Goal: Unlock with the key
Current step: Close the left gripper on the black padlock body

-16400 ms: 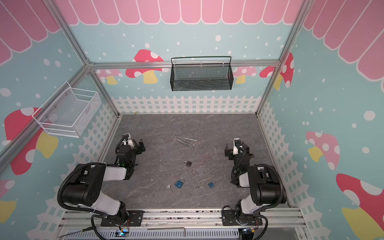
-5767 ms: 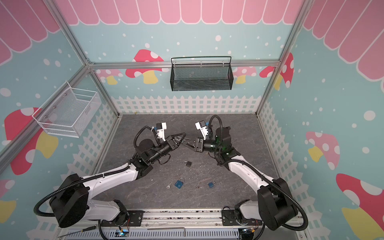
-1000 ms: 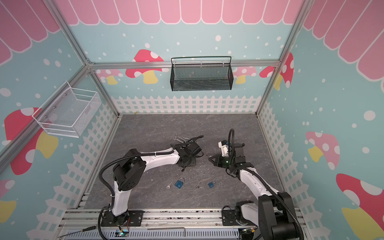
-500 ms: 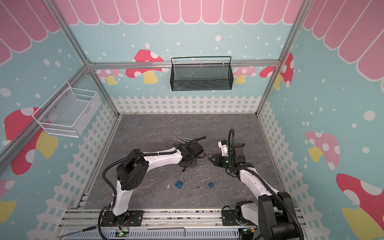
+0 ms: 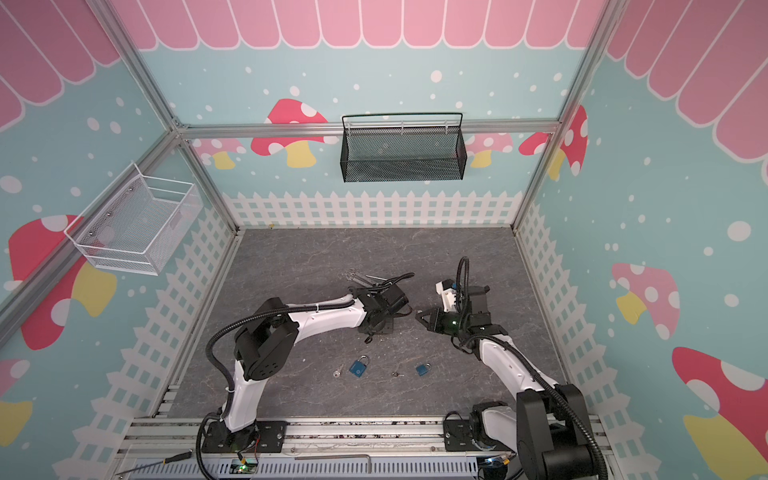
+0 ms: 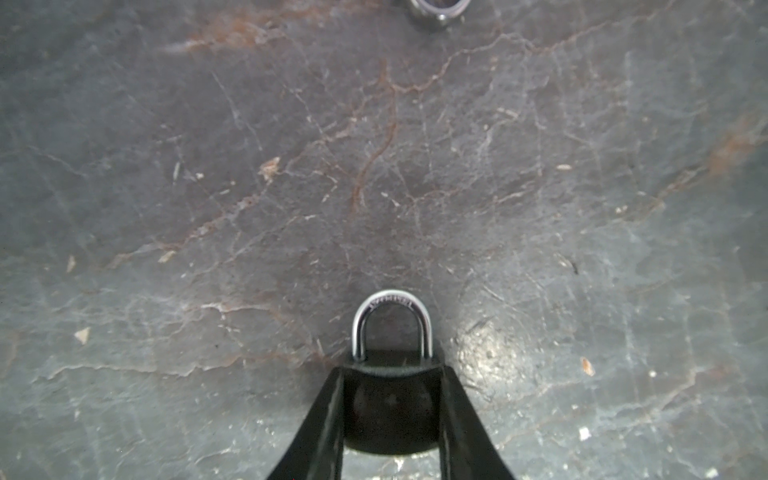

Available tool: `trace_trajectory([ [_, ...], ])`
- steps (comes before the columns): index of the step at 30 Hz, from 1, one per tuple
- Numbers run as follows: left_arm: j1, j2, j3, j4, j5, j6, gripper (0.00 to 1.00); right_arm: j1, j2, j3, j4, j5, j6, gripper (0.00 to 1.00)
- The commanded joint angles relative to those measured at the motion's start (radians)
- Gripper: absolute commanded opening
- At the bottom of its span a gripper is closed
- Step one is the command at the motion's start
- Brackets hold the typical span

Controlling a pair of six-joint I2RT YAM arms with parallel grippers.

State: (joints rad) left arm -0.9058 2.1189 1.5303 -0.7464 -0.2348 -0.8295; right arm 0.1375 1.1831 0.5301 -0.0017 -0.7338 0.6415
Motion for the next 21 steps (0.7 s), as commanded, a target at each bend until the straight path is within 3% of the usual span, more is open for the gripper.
trace_trajectory([
  [1, -0.007, 0.056, -0.021, -0.049, 0.02, -0.007, 0.14, -0.004, -0.002, -0.008, 0.014, -0.021, 0.004, 0.0],
  [7, 0.007, -0.015, -0.027, -0.023, 0.009, -0.036, 0.0, -0.005, -0.012, -0.005, 0.01, -0.016, 0.008, 0.0],
  [13, 0.039, -0.137, -0.097, 0.074, 0.042, -0.12, 0.0, -0.003, -0.035, 0.005, -0.012, 0.001, 0.001, 0.0],
  [21, 0.086, -0.387, -0.298, 0.294, 0.072, -0.359, 0.0, 0.033, -0.06, 0.055, -0.034, 0.048, -0.015, 0.0],
])
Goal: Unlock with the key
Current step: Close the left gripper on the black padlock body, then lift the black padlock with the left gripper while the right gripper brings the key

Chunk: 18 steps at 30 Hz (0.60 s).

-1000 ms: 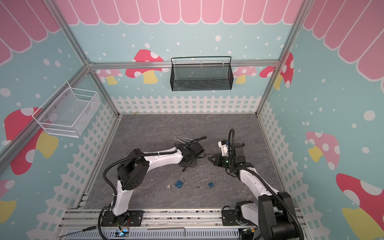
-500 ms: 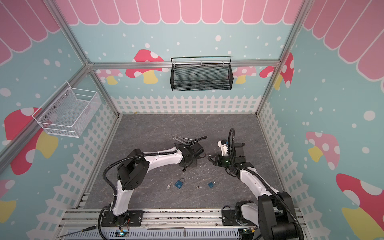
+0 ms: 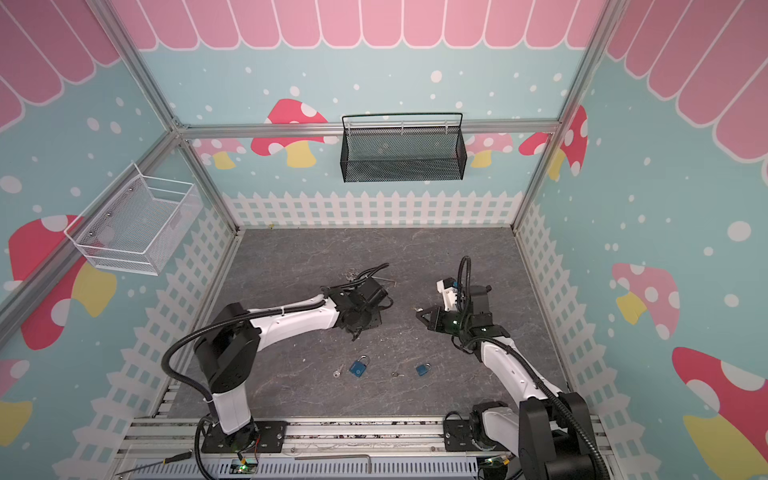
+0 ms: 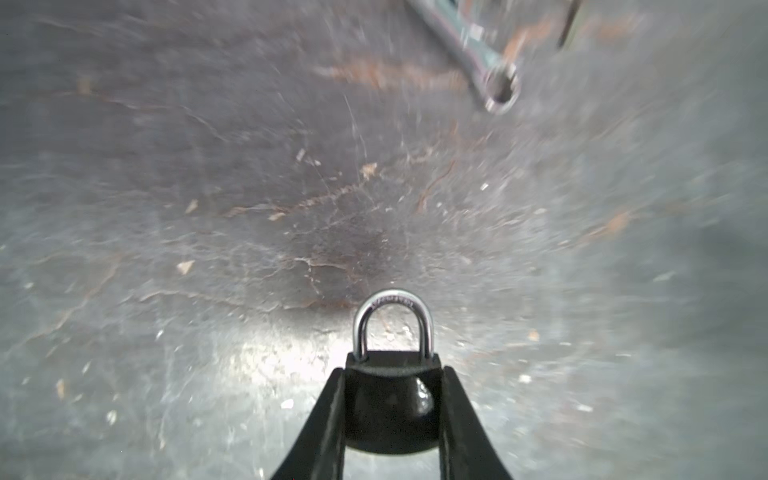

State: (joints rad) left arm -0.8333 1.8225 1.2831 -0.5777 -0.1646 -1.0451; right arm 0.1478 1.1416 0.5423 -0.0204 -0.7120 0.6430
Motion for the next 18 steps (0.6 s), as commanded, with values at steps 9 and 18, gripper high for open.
trace_trajectory([
  [9, 0.036, -0.338, -0.297, 0.393, -0.02, -0.507, 0.0, 0.283, -0.037, 0.086, 0.062, 0.315, 0.05, 0.0],
  [18, 0.02, -0.445, -0.398, 0.498, -0.066, -0.703, 0.0, 0.486, 0.022, 0.09, 0.225, 0.505, 0.151, 0.0],
])
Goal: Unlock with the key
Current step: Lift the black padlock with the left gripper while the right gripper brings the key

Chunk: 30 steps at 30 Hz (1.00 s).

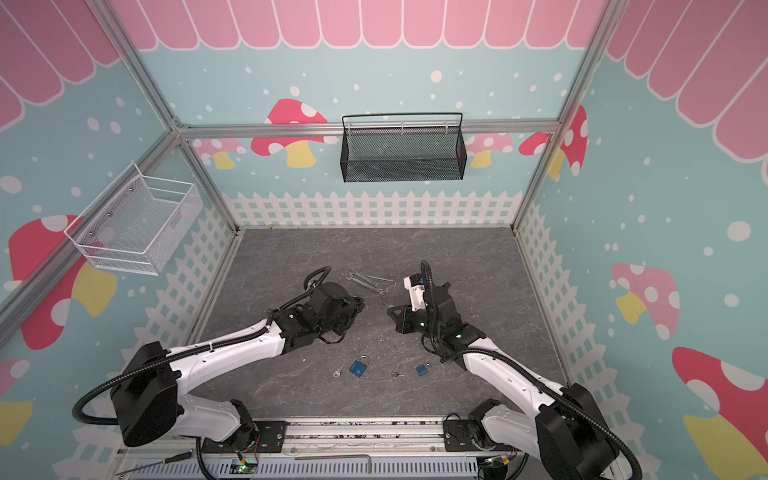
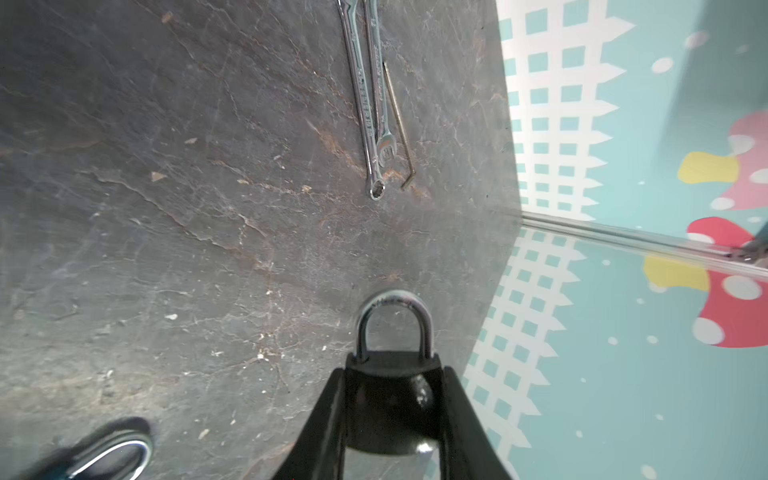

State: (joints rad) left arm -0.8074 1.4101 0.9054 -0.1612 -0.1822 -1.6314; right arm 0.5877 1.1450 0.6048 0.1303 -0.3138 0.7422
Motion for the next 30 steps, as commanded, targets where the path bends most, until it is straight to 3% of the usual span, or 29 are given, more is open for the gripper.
trace_trajectory([
  [1, -0.008, -0.038, -0.027, 0.087, -0.054, -0.129, 0.0, 0.063, 0.019, 0.025, 0.089, 0.132, 0.061, 0.0],
  [5, -0.013, -0.057, -0.048, 0.117, -0.082, -0.156, 0.0, 0.133, 0.032, 0.018, 0.133, 0.226, 0.076, 0.0],
  [15, -0.014, -0.041, 0.012, 0.036, -0.08, -0.103, 0.0, 0.226, 0.111, 0.057, 0.157, 0.296, 0.077, 0.0],
  [30, -0.011, -0.004, 0.055, 0.011, -0.042, -0.089, 0.0, 0.273, 0.139, 0.085, 0.151, 0.397, 0.08, 0.0],
])
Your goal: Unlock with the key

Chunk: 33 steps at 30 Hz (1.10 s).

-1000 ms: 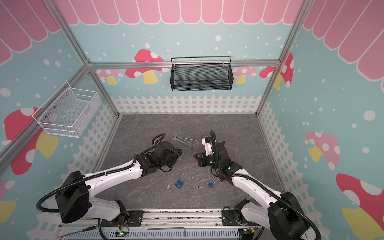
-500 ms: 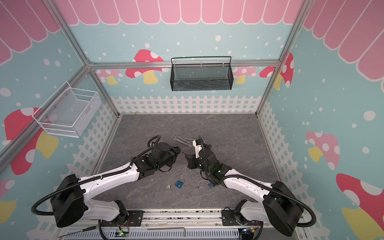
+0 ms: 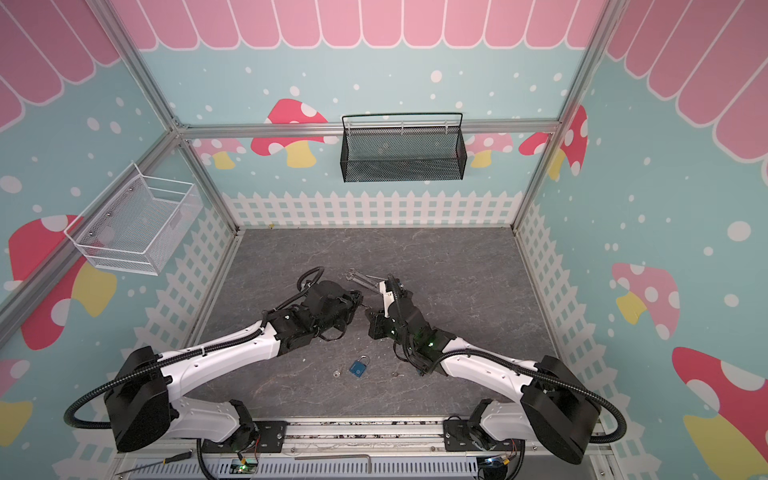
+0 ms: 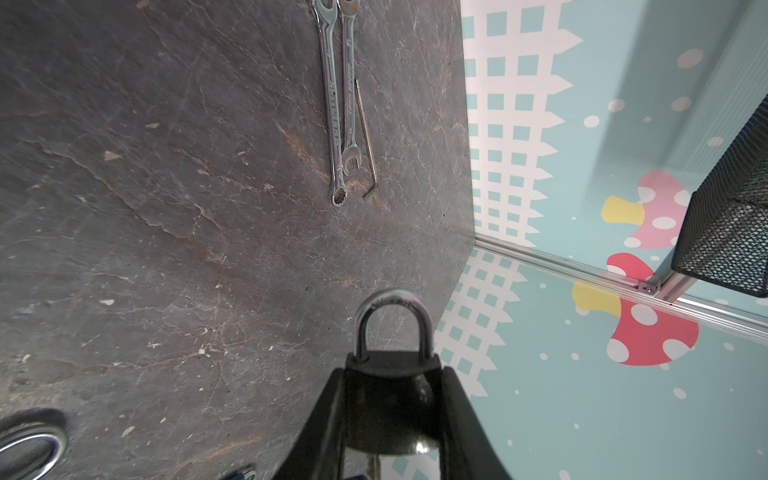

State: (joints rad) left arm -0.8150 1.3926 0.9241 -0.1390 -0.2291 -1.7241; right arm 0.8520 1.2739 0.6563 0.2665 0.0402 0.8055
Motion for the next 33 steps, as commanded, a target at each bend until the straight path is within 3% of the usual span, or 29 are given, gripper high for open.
trace_trajectory([
  [1, -0.004, 0.016, 0.037, -0.011, 0.007, 0.004, 0.0, 0.009, 0.012, 0.035, 0.014, 0.047, 0.016, 0.0],
  [15, -0.003, 0.019, 0.039, -0.027, 0.002, -0.002, 0.0, 0.014, 0.015, 0.056, -0.036, 0.103, 0.012, 0.0],
  [33, -0.004, 0.038, 0.073, -0.044, 0.013, 0.009, 0.0, 0.042, 0.078, 0.117, -0.042, 0.093, -0.009, 0.0],
])
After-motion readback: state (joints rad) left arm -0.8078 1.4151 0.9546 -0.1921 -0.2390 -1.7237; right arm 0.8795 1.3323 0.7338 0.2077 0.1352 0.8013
